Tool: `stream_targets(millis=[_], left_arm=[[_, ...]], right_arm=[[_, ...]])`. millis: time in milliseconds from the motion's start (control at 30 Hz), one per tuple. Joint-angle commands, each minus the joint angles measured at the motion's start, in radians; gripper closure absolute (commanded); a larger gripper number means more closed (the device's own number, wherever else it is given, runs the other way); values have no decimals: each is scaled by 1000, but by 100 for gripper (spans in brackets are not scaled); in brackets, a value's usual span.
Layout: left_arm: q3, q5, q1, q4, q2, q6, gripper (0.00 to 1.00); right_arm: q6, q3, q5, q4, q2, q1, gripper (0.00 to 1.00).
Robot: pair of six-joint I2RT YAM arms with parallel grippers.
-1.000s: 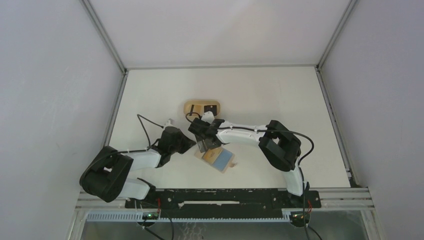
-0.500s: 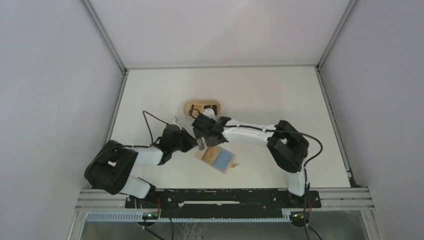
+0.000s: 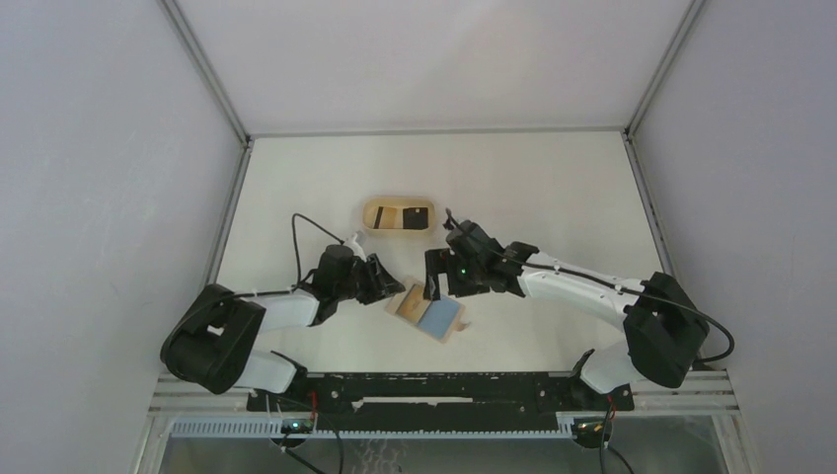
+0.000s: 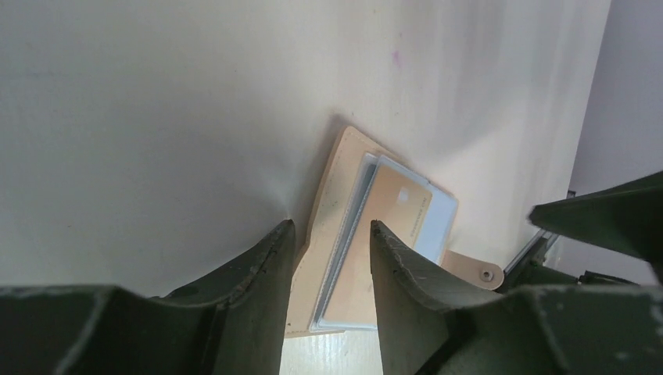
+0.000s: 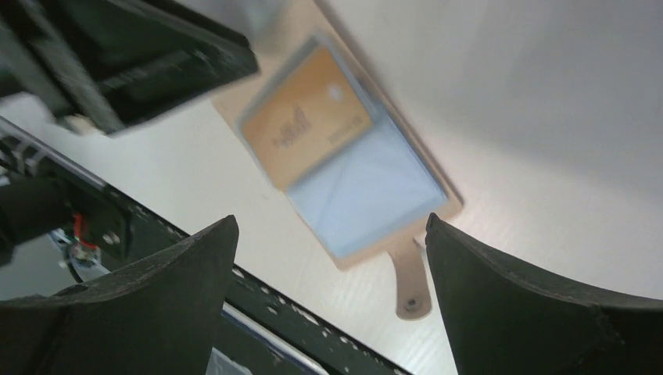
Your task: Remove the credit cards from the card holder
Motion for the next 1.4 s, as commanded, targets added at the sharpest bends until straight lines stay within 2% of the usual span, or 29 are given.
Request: stream_targets(millis=[0,333,667,1100,1167,1267,1367], left_arm=[[-13,30,3,-142,52,78,53],[-49,40,3,-142,72,98,53],[-84,49,3,-127,67,93,55],[-99,57,2,-121,58,93,57],[-103,57,3,-119,54,91,56],[-108,63,3,-109,55,88,56],[-120,91,3,-67,66,65,57]], right_arm=[[63,-93,-71,27,-37,-12,2],[80,-116,-32,-101,-47,-14,7],[122,-116,-29,-210,-57,12,25],[141,-116,-16,-204,-1,14,66],[137,-116,-14,-203,12,10,77],[132,-116,-8,-200,28,-2,100],[125,-116,-6,-190,30,-22,100]])
